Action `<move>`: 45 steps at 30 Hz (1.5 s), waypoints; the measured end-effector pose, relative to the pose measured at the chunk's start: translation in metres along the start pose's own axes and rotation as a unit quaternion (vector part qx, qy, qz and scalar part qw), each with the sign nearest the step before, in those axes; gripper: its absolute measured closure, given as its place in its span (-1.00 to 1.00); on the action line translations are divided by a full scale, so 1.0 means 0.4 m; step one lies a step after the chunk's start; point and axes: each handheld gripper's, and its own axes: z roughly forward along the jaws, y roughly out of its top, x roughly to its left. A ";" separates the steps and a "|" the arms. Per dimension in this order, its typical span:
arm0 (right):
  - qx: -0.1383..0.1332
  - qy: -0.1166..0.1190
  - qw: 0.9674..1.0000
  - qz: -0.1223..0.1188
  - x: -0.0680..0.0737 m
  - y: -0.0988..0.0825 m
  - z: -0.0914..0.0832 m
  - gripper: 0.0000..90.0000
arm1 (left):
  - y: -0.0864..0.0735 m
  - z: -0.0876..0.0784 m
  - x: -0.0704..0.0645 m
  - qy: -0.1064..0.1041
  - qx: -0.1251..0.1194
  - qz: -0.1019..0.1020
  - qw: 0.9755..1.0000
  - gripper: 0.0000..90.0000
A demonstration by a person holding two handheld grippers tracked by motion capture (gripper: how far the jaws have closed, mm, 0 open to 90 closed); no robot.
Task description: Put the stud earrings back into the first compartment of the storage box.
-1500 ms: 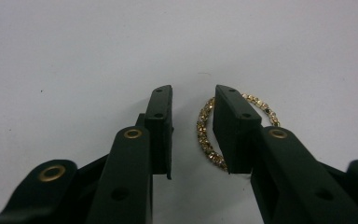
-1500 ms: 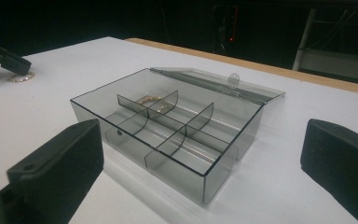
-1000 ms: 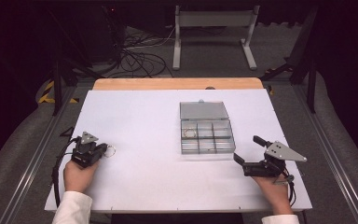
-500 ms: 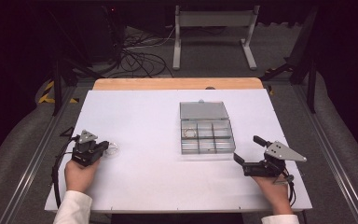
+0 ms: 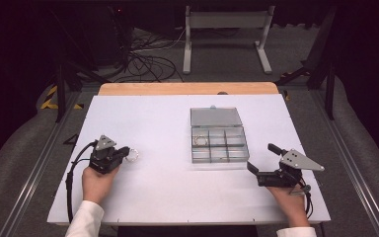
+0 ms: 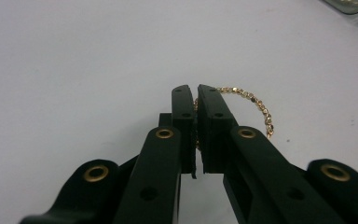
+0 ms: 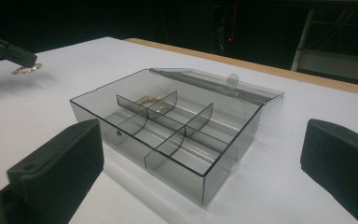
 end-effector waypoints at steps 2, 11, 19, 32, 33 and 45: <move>0.000 0.000 1.000 -0.001 0.000 0.000 0.000 -1.00 | 0.009 0.005 -0.011 -0.002 0.000 0.004 1.000 0.92; 0.000 0.000 1.000 0.001 -0.001 0.000 -0.001 -1.00 | 0.048 0.033 -0.049 -0.024 -0.015 0.008 1.000 0.92; 0.000 0.000 1.000 -0.001 0.000 0.000 -0.001 -1.00 | 0.083 0.053 -0.085 -0.035 -0.017 0.023 0.999 0.92; -0.002 0.001 1.000 0.001 -0.001 0.000 -0.002 -1.00 | 0.138 0.071 -0.129 -0.044 -0.027 0.040 0.998 0.92; -0.003 0.000 1.000 0.003 -0.001 0.000 -0.002 -1.00 | 0.143 0.072 -0.133 -0.042 -0.028 0.044 0.998 0.92; -0.002 0.000 1.000 0.002 -0.003 0.001 -0.002 -1.00 | 0.197 0.103 -0.181 -0.062 -0.037 0.049 0.996 0.92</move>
